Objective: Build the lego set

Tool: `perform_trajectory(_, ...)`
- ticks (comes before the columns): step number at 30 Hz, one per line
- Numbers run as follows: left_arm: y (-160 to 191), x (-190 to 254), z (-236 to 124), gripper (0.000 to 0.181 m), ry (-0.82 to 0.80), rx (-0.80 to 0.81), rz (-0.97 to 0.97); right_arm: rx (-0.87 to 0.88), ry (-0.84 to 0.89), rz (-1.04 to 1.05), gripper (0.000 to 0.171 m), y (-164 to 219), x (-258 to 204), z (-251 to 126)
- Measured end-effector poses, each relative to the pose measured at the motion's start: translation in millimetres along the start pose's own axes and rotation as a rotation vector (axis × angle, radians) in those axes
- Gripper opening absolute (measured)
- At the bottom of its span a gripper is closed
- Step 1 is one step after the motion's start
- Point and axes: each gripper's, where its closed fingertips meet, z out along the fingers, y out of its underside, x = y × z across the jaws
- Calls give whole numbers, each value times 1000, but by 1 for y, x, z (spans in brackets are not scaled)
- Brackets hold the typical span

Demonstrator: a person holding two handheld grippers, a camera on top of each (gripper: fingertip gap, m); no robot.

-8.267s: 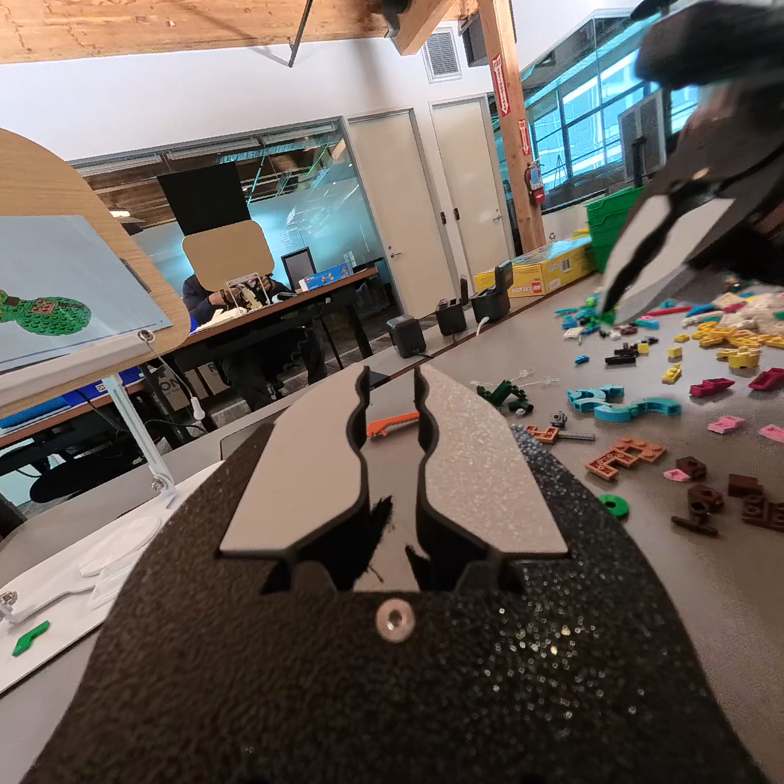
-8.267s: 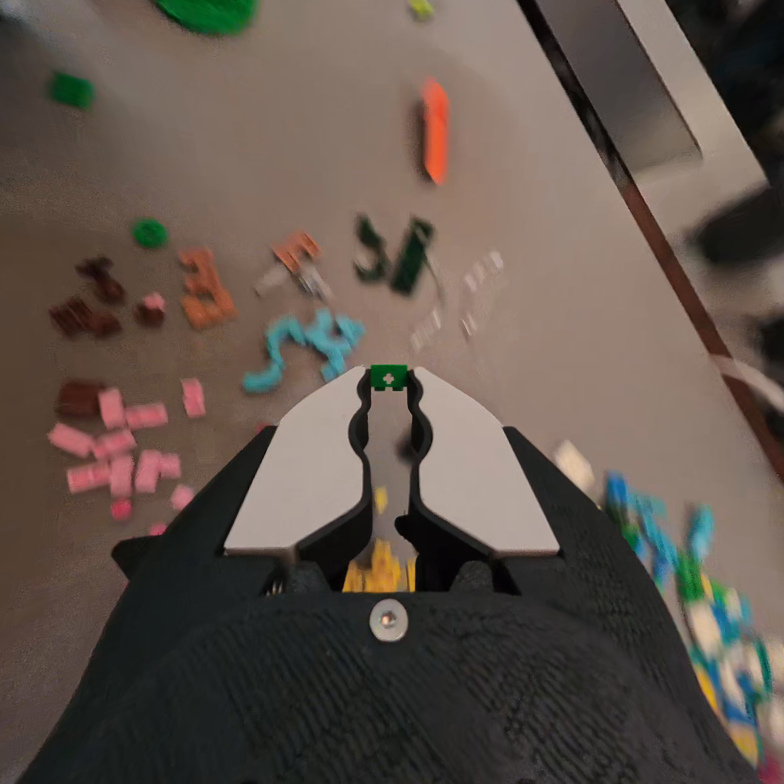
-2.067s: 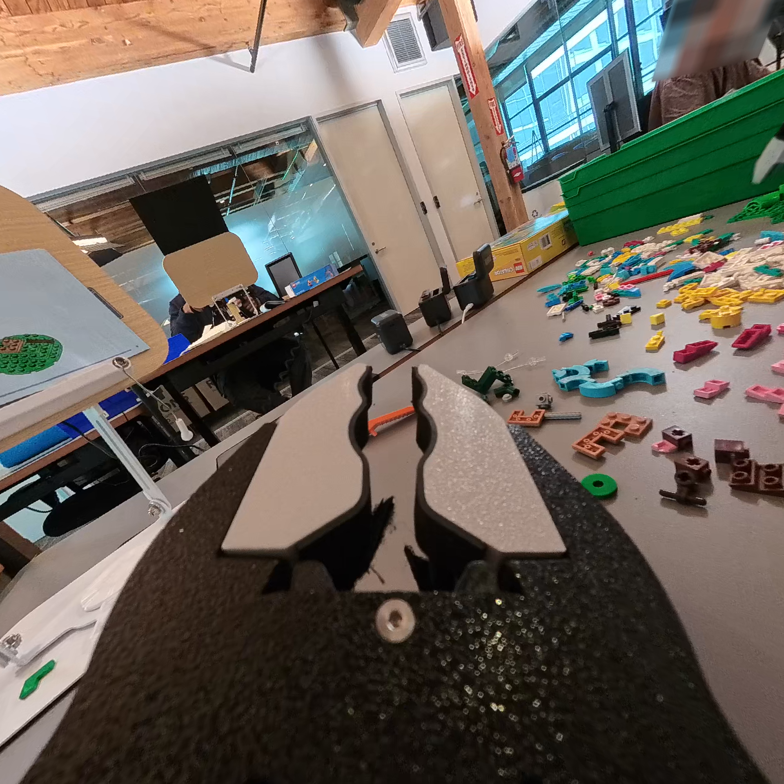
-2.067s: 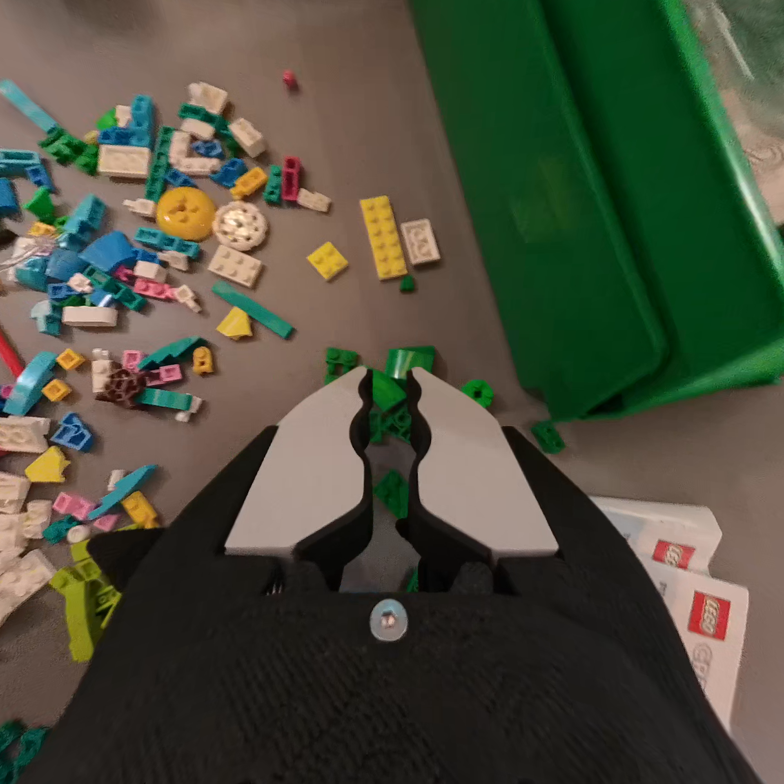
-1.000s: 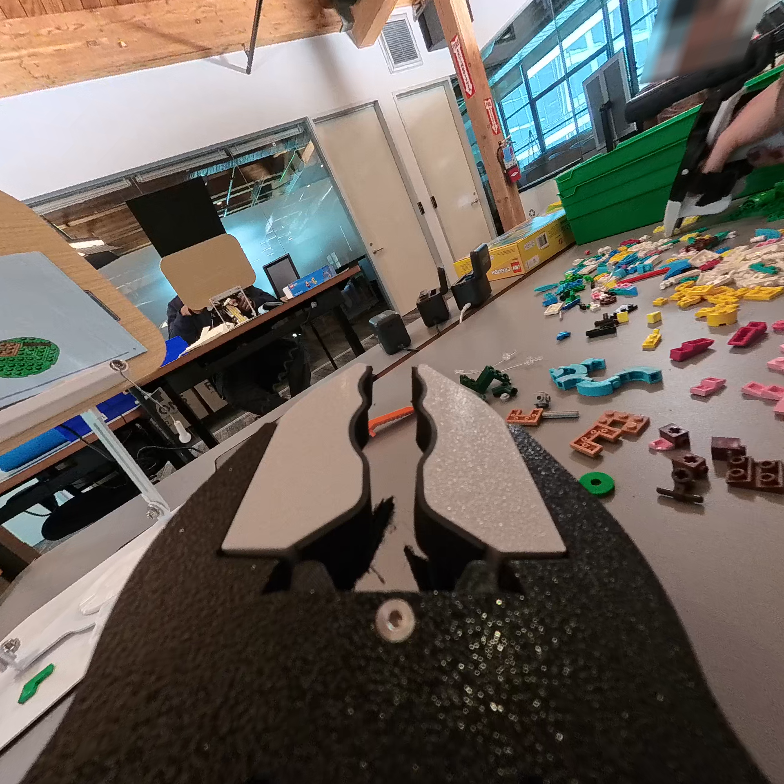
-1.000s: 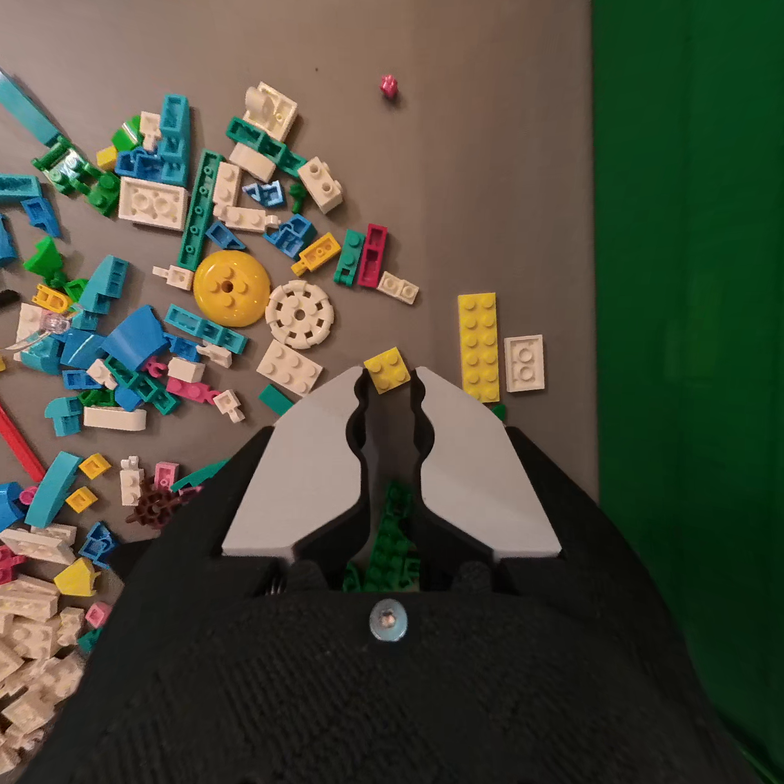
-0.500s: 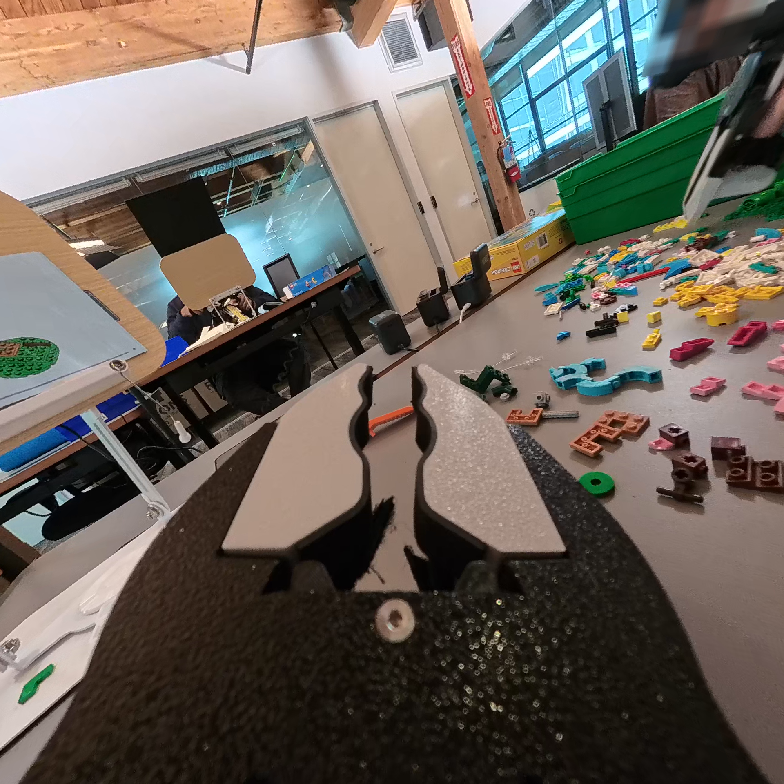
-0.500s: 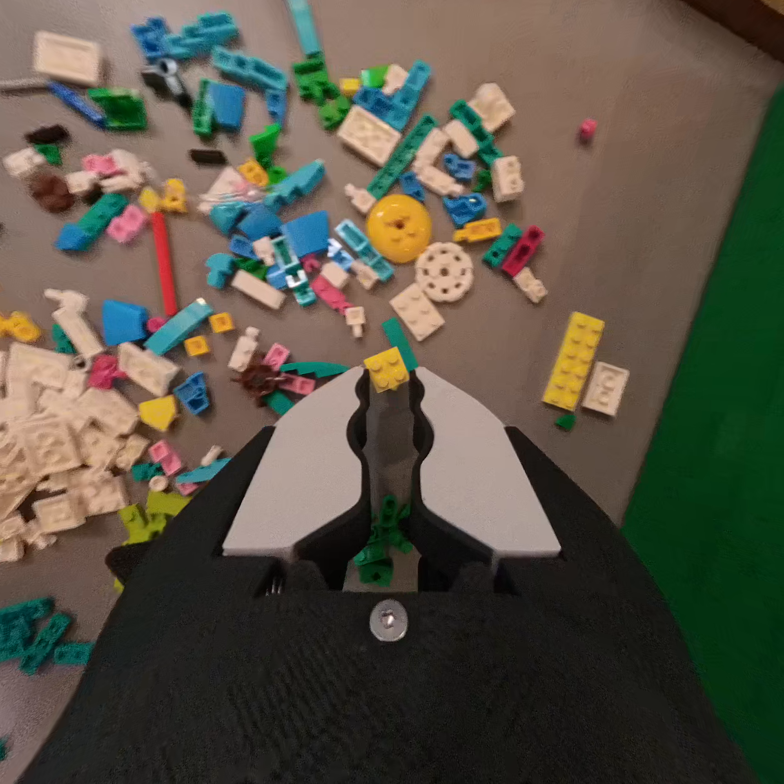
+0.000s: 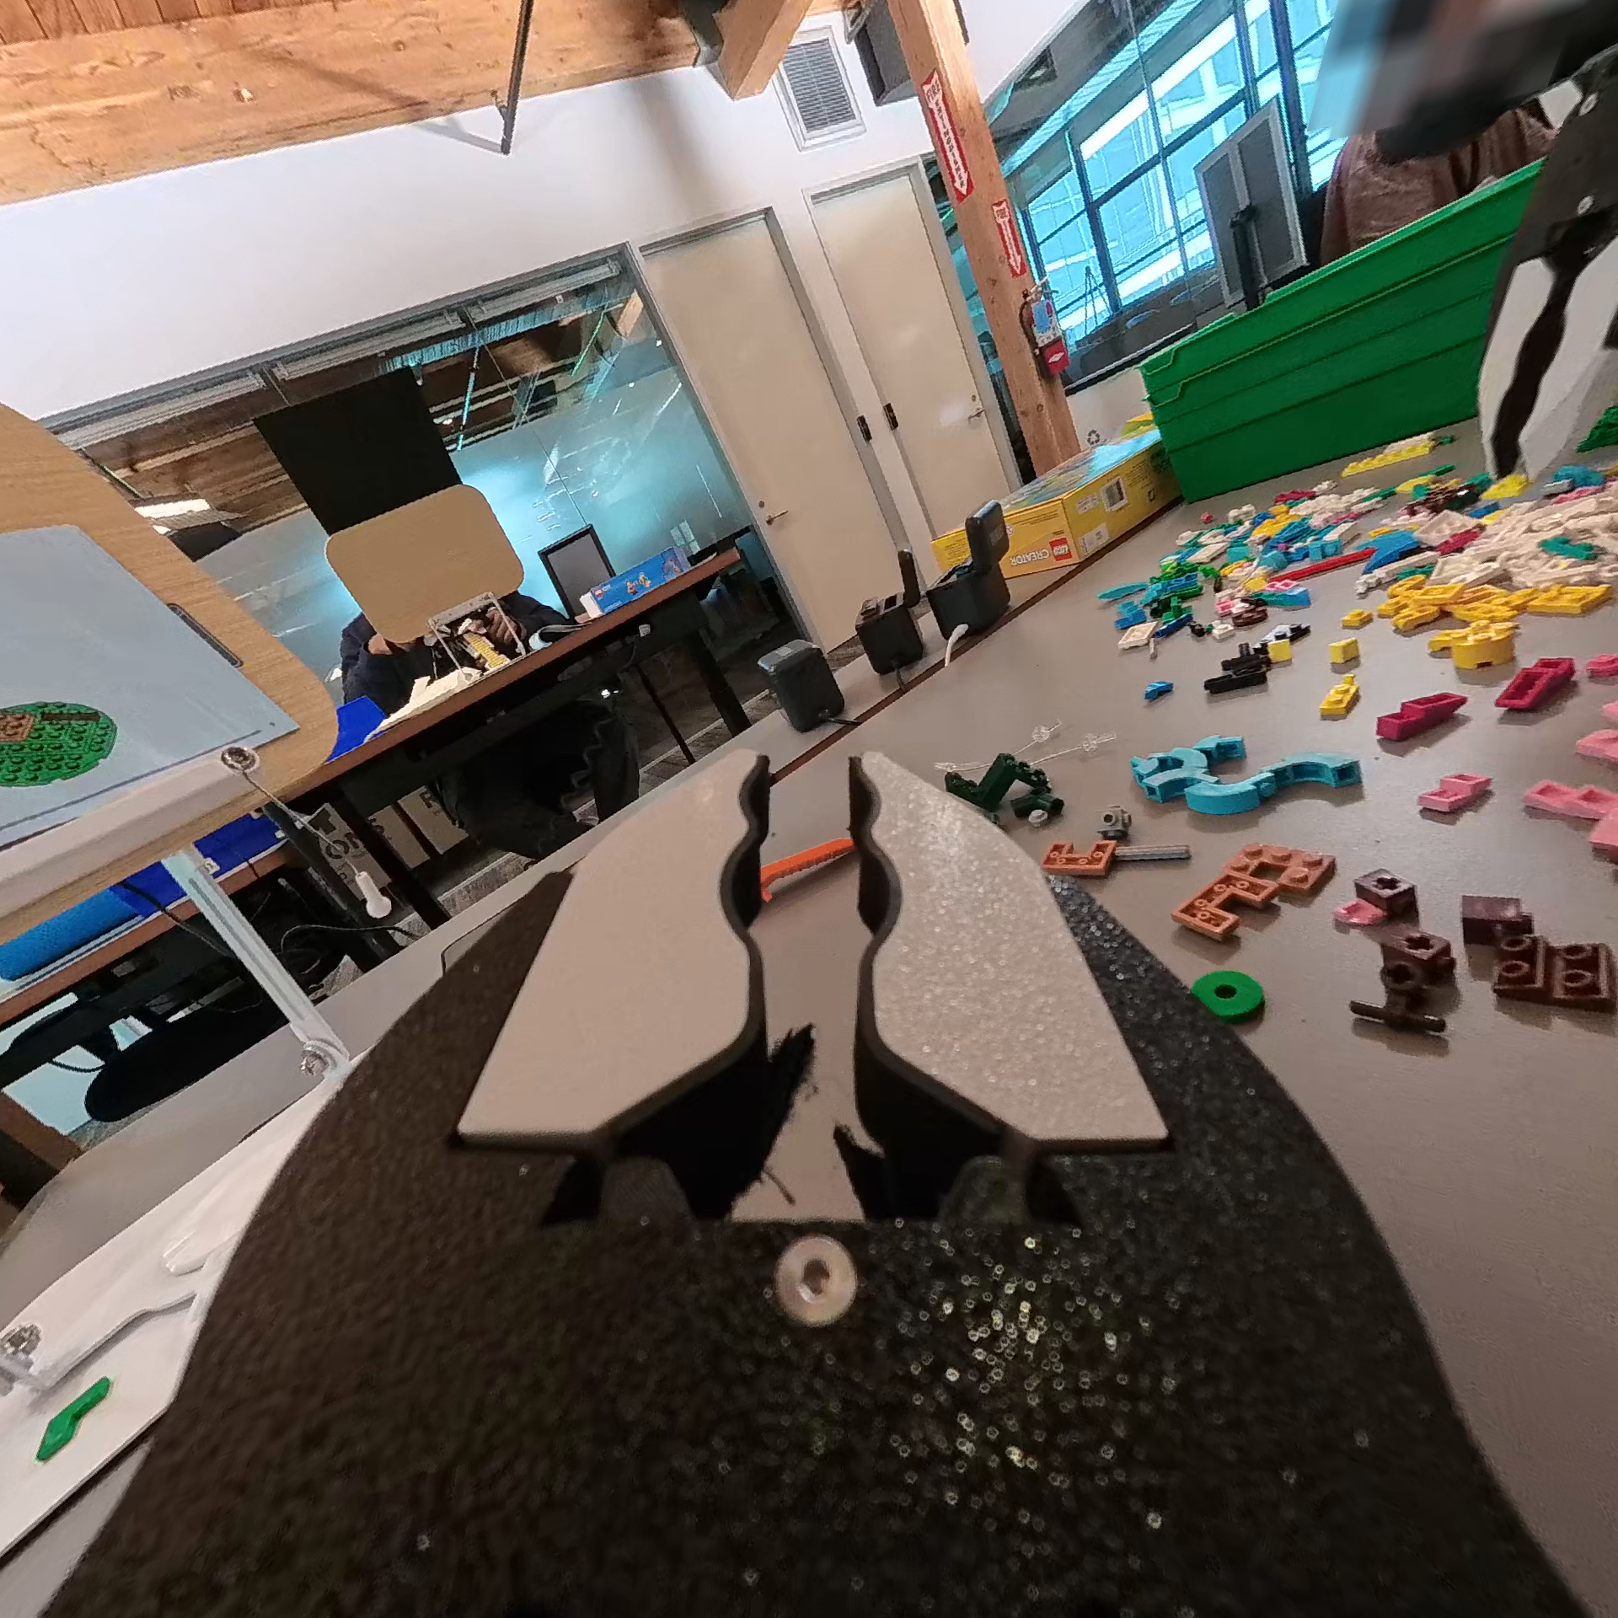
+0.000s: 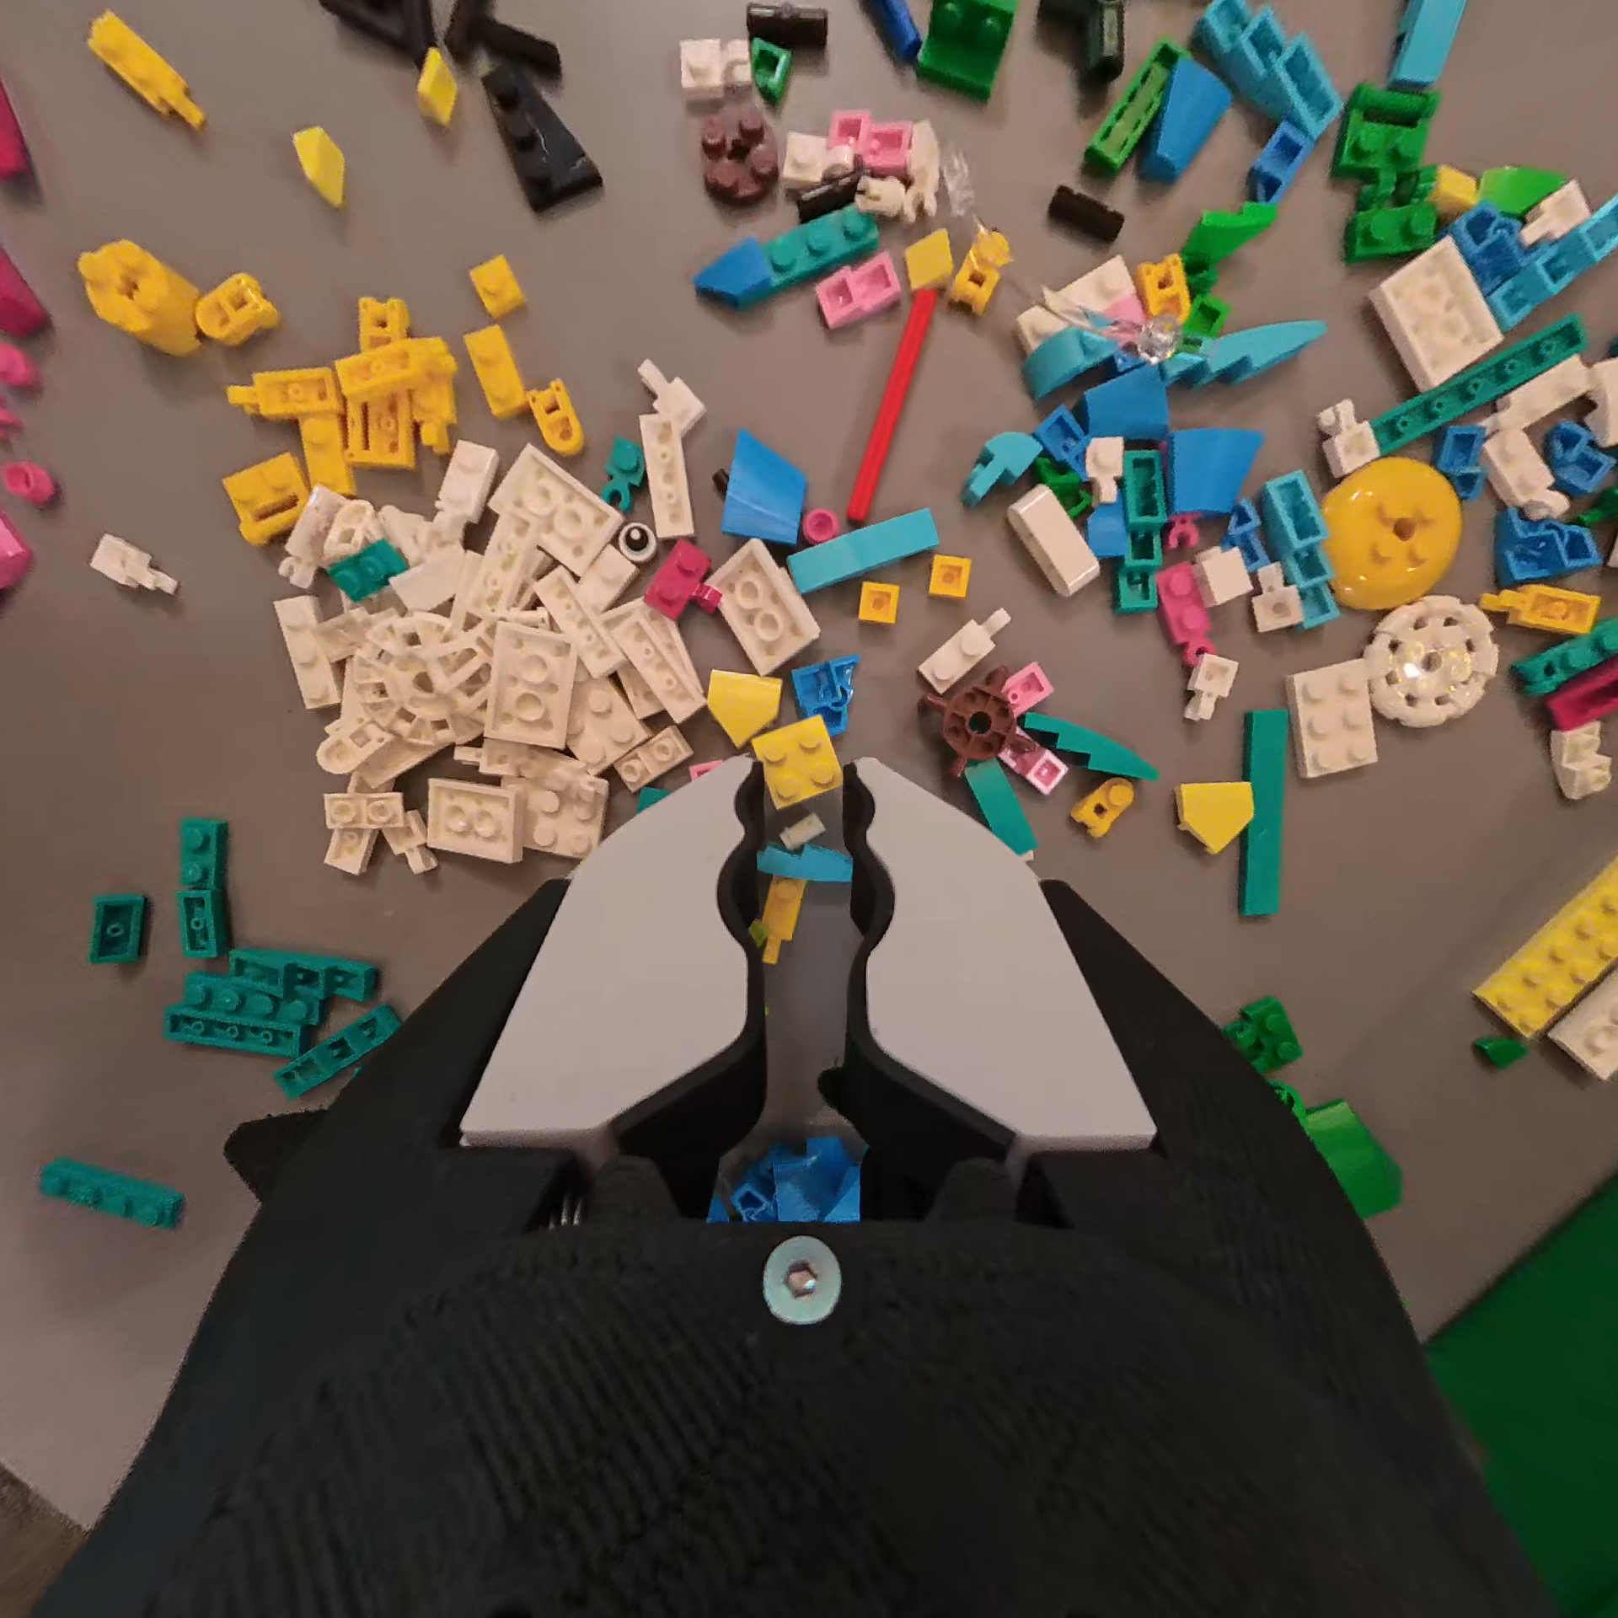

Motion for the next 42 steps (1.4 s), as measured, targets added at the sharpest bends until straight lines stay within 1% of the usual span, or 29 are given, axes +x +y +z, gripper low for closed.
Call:
perform_trajectory(1, 0, 0, 0, 17, 0, 0, 0, -5, -4, -5, 15, -1, -1, 1)
perform_trajectory(6, 0, 0, 0, 17, 1, 0, 1, -36, 16, -31, 15, -6, 3, 10)
perform_trajectory(12, 0, 0, 0, 17, 2, 1, 1, -47, 164, -26, 15, -16, 30, 12)
perform_trajectory(16, 0, 0, 0, 17, 3, 0, 1, 17, 81, -20, 14, -27, 17, 6)
perform_trajectory(20, 0, 1, 0, 17, 4, 0, 4, -94, 75, -53, 12, -9, 13, 6)
perform_trajectory(25, 0, 1, 0, 17, 5, 0, 5, -112, 11, -40, 12, -1, 2, 8)
perform_trajectory(27, 0, 1, 0, 17, 5, -1, 6, -115, 16, -25, 16, 0, 3, 7)
perform_trajectory(29, 0, 1, 0, 17, 5, 0, 6, -78, 42, -9, 19, -4, 10, 3)
perform_trajectory(32, 0, 1, 0, 17, 6, -1, 7, 24, 74, 10, 20, -19, 22, -1)
perform_trajectory(34, 0, 1, 0, 17, 7, -1, 8, 64, 49, -4, 19, -27, 21, 0)
perform_trajectory(40, 0, 1, 0, 17, 7, 0, 8, 43, -128, -17, 23, -36, -4, 12)
perform_trajectory(42, 0, 1, 0, 17, 8, 0, 9, 8, -119, -32, 24, -34, -3, 16)
